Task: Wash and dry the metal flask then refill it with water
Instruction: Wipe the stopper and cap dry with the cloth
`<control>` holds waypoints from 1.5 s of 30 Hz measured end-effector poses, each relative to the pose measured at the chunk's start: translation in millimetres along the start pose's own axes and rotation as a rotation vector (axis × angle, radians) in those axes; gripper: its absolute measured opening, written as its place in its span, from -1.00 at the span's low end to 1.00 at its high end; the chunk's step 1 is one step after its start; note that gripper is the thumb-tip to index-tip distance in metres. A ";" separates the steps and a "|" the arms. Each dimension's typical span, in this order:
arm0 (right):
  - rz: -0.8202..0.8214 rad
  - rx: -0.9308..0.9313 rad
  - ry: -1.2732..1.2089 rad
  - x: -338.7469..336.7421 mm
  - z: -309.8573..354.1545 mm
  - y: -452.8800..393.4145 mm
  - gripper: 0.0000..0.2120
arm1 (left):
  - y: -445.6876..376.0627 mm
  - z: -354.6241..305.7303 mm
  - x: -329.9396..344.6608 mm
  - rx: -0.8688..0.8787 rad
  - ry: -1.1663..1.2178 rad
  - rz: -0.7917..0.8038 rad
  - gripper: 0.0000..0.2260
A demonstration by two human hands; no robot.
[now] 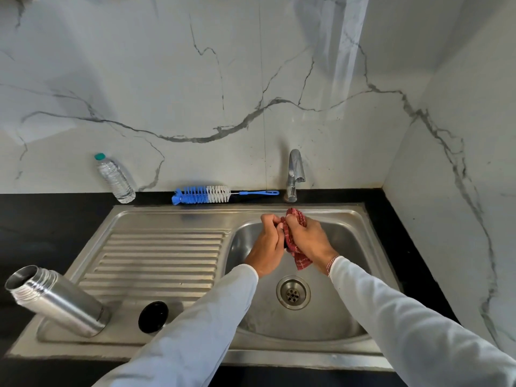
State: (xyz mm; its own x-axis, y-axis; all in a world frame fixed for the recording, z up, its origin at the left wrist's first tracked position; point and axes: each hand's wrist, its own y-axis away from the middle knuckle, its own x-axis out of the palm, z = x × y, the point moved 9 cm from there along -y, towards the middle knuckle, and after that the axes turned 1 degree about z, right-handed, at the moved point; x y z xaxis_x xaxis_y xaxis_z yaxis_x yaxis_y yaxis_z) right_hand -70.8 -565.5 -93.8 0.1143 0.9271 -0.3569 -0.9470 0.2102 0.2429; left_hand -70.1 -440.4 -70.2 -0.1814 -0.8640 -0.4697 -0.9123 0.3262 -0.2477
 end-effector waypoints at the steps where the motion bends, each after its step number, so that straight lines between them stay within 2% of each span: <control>1: -0.065 -0.128 0.060 -3.4 8.7 2.7 -0.65 | -0.4 5.2 1.4 -0.050 0.050 -0.008 -0.95; 4: -0.184 -0.544 0.210 -8.4 35.9 21.7 -0.72 | 0.3 31.5 10.3 -0.343 0.407 -0.075 -0.91; 7: -0.117 -1.017 0.467 -1.5 53.1 40.4 -0.56 | 7.5 43.0 36.9 -0.617 0.999 0.023 -0.80; 9: -0.059 -1.301 0.640 3.8 57.4 53.0 -0.51 | 12.1 35.2 43.9 -0.668 1.249 0.146 -0.74; 11: -0.058 -1.457 0.736 6.5 60.7 61.0 -0.52 | 11.3 29.6 47.0 -0.624 1.262 0.239 -0.75; 12: -0.060 -1.470 0.738 7.3 62.5 60.8 -0.54 | 10.3 27.5 47.6 -0.619 1.248 0.259 -0.78; 14: -0.061 -1.361 0.671 6.3 66.8 53.9 -0.54 | 8.2 25.9 45.6 -0.619 1.222 0.236 -0.79; 18: -0.159 -1.005 0.555 -0.5 68.4 39.7 -0.57 | 2.0 30.5 35.8 -0.582 1.108 0.064 -0.77; 22: -0.199 -0.663 0.501 -0.3 58.7 22.7 -0.58 | 0.2 36.0 24.3 -0.534 0.828 -0.106 -0.82; 24: -0.121 -0.436 0.463 2.6 45.1 5.9 -0.54 | -2.2 31.9 14.8 -0.374 0.533 -0.099 -0.80; 26: 0.013 -0.164 0.411 5.5 27.3 -7.3 -0.51 | -2.4 19.3 8.8 -0.135 0.275 -0.076 -0.85; 29: 0.205 0.237 0.099 8.9 -4.3 -2.6 -0.50 | 5.2 0.5 15.8 0.133 0.012 -0.001 -0.89; 31: 0.286 0.345 -0.087 12.9 -11.7 6.3 -0.57 | 9.5 -9.2 19.6 0.305 -0.158 0.007 -0.85; 33: 0.277 0.352 -0.140 13.5 -16.3 5.4 -0.59 | 12.2 -7.0 21.2 0.380 -0.330 -0.016 -0.75; 35: 0.210 0.269 -0.097 10.7 -17.3 -0.7 -0.55 | 9.9 1.5 20.6 0.316 -0.288 -0.008 -0.67; 37: 0.086 0.050 0.081 2.2 -5.2 -5.9 -0.55 | 5.4 5.9 16.0 0.175 -0.088 -0.012 -0.71; 40: -0.048 -0.350 0.274 -3.6 23.1 2.3 -0.70 | 0.0 26.2 12.0 -0.186 0.234 -0.066 -0.84; 42: -0.097 -0.594 0.350 -7.2 41.2 11.7 -0.73 | 0.8 41.2 14.5 -0.390 0.582 -0.070 -0.88; 44: -0.066 -0.794 0.443 -7.1 50.6 17.6 -0.63 | -0.9 45.5 15.9 -0.462 0.930 0.001 -0.84; 45: -0.029 -0.869 0.480 -6.0 52.2 19.3 -0.58 | -1.2 43.7 14.1 -0.460 1.007 0.057 -0.81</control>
State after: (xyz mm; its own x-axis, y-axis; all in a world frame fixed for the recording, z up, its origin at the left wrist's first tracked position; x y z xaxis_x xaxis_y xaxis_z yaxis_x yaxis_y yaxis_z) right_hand -74.0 -550.8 -39.8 0.1886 0.6608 -0.7264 -0.8588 -0.2477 -0.4484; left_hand -55.5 -436.2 -113.5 -0.2524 -0.8375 0.4847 -0.9047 0.3820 0.1889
